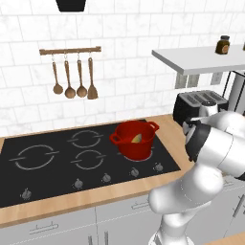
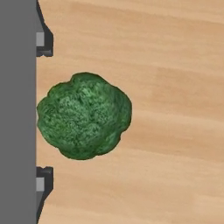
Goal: Put the broccoli and cucumber in the pot. Retrieve the spatula and lightly stir the vegetables in the pot.
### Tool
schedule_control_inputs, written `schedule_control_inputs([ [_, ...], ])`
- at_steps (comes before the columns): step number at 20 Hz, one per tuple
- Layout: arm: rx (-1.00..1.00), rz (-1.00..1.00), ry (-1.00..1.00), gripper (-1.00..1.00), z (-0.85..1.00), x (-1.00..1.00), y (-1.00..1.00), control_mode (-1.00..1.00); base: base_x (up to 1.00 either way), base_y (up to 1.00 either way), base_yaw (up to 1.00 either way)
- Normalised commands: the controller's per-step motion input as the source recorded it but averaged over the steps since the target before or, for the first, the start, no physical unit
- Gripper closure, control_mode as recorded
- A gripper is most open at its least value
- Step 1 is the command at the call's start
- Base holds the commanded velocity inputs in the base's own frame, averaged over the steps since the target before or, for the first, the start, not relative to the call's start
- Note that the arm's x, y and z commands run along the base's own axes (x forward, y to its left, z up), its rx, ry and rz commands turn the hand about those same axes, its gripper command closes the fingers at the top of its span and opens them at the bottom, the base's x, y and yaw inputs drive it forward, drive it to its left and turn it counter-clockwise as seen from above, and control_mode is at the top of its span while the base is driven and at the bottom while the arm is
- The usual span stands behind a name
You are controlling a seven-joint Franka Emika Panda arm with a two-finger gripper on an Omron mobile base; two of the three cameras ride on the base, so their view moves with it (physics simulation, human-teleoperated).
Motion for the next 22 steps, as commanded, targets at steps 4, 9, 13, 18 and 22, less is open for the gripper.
schedule_control_inputs([
  [4, 0.00, 0.33, 0.18, -1.00, 0.00, 0.00, 0.00, -1.00, 0.00, 0.00, 0.00],
  [9, 0.00, 0.28, 0.07, -1.00, -0.10, 0.00, 0.00, -1.00, 0.00, 0.00, 0.00],
  [13, 0.00, 0.11, 0.00, -1.00, -0.25, -0.01, 0.00, -1.00, 0.00, 0.00, 0.00],
  [18, 0.00, 0.01, 0.00, -1.00, -0.29, 0.00, 0.00, -1.00, 0.00, 0.00, 0.00],
  [22, 0.00, 0.00, 0.00, -1.00, -0.26, 0.08, 0.00, -1.00, 0.00, 0.00, 0.00],
])
